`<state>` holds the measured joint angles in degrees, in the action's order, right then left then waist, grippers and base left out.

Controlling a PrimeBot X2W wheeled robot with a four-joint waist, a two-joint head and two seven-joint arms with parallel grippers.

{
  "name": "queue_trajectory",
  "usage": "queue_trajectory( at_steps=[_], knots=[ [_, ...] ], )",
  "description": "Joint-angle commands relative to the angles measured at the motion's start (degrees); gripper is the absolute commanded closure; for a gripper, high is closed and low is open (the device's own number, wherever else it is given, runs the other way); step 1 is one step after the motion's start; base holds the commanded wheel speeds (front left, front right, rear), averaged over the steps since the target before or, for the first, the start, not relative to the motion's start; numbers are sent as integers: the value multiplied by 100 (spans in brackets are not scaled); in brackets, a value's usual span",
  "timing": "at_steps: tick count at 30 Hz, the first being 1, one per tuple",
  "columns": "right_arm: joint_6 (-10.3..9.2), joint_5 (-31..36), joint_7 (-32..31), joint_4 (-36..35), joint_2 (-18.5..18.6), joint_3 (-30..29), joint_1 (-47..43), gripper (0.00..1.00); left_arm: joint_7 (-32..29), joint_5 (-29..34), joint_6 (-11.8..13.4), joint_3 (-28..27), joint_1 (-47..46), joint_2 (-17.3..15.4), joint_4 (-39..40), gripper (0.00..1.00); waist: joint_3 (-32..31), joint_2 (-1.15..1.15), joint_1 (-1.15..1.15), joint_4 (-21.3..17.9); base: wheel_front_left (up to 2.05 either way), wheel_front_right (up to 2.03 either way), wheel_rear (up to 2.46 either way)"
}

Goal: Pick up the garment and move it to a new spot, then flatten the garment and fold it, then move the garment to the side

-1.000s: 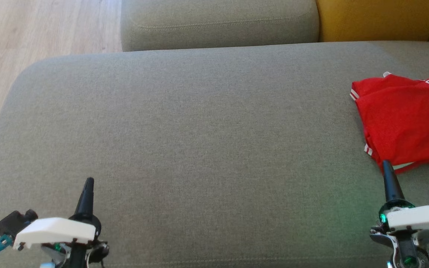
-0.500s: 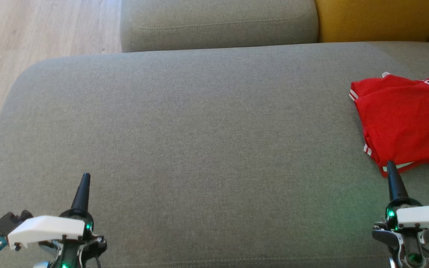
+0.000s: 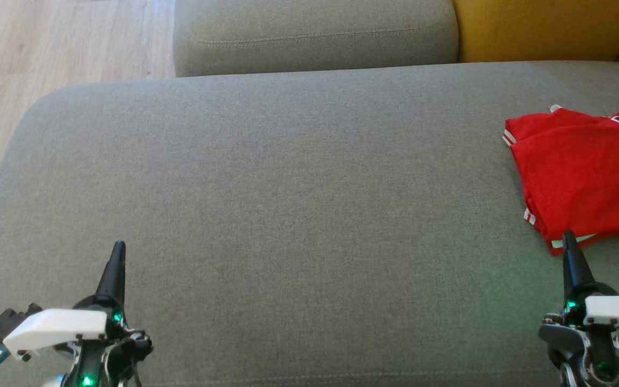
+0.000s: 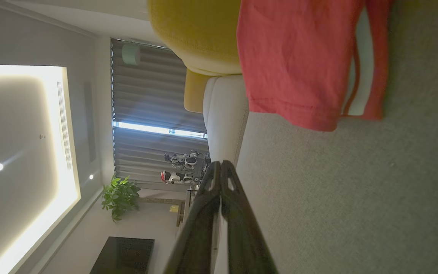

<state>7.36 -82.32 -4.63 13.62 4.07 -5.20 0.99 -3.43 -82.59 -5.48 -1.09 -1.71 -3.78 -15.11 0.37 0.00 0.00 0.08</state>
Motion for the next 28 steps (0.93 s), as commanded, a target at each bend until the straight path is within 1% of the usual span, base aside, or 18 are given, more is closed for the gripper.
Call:
queue_trajectory(
  at_steps=[1,14,28],
  knots=[
    [12,-221,-41,-141,4,66,368,100,-50,-187,-67,-257,-344,-39,151,100,-2,0,0,-1,0,0,0],
    [13,-1063,-85,29,-28,-7,504,100,-254,-982,-197,-479,-440,45,108,100,-18,0,0,-7,0,0,0],
    [13,-1071,-102,35,-43,-28,510,100,-268,-996,-201,-496,-444,54,107,100,-19,0,0,-8,0,0,0]
  ],
)
